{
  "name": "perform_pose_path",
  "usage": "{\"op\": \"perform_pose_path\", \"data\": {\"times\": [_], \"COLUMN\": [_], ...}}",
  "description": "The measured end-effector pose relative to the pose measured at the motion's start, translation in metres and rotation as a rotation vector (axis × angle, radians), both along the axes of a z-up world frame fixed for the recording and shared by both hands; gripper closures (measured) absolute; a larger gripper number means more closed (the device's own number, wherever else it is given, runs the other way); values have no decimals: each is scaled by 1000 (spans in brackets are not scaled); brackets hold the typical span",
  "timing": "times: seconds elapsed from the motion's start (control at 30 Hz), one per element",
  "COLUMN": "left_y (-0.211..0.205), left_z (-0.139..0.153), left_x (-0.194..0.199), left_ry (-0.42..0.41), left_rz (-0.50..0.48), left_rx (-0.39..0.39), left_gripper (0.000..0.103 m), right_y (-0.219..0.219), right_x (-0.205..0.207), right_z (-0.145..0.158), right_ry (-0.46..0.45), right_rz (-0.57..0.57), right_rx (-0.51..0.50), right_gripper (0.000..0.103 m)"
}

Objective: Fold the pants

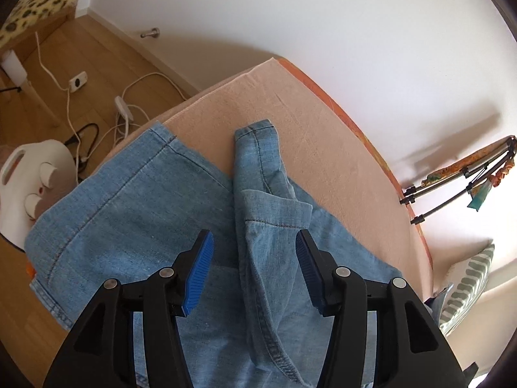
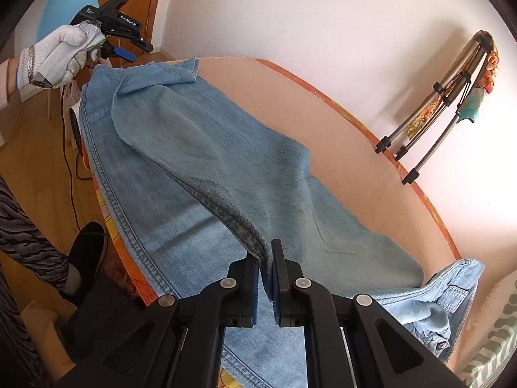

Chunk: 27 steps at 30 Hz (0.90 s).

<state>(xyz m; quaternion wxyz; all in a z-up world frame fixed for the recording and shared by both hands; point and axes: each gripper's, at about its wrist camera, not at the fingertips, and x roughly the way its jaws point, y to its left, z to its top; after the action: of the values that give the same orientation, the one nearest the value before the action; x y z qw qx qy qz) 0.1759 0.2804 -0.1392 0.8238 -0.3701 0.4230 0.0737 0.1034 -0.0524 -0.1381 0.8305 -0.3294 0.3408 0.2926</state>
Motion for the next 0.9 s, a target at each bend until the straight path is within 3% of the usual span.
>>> {"op": "perform_pose_path", "data": {"times": [0.17, 0.23, 0.3, 0.4, 0.6, 0.77, 0.9], "left_y": [-3, -11, -18, -17, 21, 50, 47], "left_z": [-17, -19, -17, -2, 45, 84, 73], "left_x": [16, 20, 23, 13, -26, -69, -101], "left_ry": [1, -11, -17, -65, -202, -327, -280], "left_rz": [8, 1, -4, 35, 152, 228, 197], "left_rx": [-49, -45, -17, 51, 65, 62, 161], "left_gripper": [51, 57, 97, 97, 98, 98, 98], "right_y": [-1, -1, -1, -2, -1, 2, 10], "right_x": [1, 3, 4, 6, 13, 16, -5], "right_z": [-3, -6, -9, -12, -6, 27, 32], "right_ry": [7, 13, 16, 20, -5, -83, -110], "right_rz": [1, 0, -1, -5, -21, -56, -23], "right_rx": [4, 2, -2, -4, -13, 51, 50], "right_gripper": [99, 99, 99, 99, 99, 99, 99]}}
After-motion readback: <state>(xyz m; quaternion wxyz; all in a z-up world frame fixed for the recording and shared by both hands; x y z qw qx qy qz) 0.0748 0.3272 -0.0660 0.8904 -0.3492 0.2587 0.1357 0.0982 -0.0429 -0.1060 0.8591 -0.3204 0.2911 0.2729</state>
